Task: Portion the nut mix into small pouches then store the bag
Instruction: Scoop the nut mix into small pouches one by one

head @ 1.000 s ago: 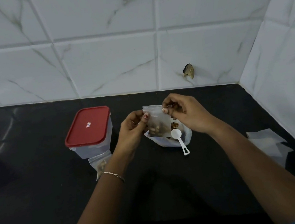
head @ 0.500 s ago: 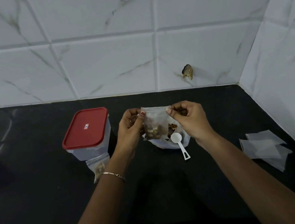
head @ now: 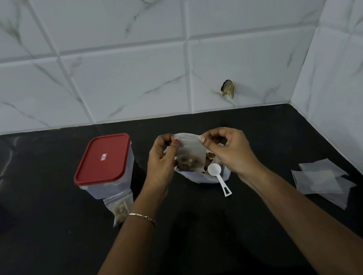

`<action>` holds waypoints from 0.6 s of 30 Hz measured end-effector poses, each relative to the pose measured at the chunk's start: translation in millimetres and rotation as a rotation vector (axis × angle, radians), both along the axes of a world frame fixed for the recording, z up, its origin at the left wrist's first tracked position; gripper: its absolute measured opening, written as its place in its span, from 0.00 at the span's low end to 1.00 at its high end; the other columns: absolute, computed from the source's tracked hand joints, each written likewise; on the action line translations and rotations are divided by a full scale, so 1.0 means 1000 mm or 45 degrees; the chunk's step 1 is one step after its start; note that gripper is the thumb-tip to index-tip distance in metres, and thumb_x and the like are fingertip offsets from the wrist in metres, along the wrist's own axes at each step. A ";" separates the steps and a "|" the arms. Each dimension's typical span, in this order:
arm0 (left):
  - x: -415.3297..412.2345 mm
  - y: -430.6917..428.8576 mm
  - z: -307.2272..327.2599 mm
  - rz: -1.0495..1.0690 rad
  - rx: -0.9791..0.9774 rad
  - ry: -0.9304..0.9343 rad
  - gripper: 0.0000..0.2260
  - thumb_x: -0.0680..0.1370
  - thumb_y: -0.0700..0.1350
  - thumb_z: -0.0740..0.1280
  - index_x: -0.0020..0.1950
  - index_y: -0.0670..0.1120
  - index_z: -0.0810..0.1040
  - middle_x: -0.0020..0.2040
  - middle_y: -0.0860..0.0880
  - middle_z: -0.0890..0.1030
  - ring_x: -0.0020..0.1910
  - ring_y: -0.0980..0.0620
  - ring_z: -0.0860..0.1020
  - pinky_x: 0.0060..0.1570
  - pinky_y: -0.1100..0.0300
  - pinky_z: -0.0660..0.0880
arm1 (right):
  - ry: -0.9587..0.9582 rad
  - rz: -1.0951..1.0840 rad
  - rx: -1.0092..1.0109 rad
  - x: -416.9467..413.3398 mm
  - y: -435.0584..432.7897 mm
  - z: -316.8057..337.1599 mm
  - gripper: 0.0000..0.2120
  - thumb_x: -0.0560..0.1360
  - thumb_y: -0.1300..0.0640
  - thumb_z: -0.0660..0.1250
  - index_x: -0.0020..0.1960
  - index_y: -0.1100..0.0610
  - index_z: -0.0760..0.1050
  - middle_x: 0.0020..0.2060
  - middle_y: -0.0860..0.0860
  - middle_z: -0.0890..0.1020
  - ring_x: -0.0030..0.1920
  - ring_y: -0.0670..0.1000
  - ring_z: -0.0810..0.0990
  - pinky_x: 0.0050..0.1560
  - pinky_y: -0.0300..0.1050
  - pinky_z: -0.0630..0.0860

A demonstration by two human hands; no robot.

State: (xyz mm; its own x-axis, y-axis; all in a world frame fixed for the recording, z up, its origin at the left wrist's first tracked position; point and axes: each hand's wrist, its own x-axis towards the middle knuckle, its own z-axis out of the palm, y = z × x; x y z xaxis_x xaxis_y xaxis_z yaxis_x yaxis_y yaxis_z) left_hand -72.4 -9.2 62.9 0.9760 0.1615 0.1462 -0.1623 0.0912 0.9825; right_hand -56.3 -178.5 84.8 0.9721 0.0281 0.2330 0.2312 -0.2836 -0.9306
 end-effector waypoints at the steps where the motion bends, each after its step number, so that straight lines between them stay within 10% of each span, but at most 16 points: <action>1: -0.001 -0.001 0.000 -0.001 0.005 -0.003 0.03 0.81 0.42 0.62 0.51 0.46 0.76 0.47 0.47 0.80 0.49 0.48 0.79 0.47 0.50 0.77 | -0.013 -0.014 -0.022 -0.001 0.001 0.000 0.04 0.74 0.53 0.72 0.44 0.52 0.82 0.42 0.48 0.83 0.44 0.44 0.80 0.45 0.38 0.77; 18: -0.008 -0.020 0.007 -0.095 0.014 -0.053 0.06 0.79 0.42 0.66 0.52 0.42 0.80 0.48 0.45 0.83 0.51 0.48 0.82 0.51 0.55 0.79 | -0.101 0.001 -0.087 -0.009 -0.008 -0.003 0.03 0.75 0.55 0.72 0.47 0.53 0.80 0.44 0.47 0.82 0.48 0.47 0.81 0.52 0.51 0.79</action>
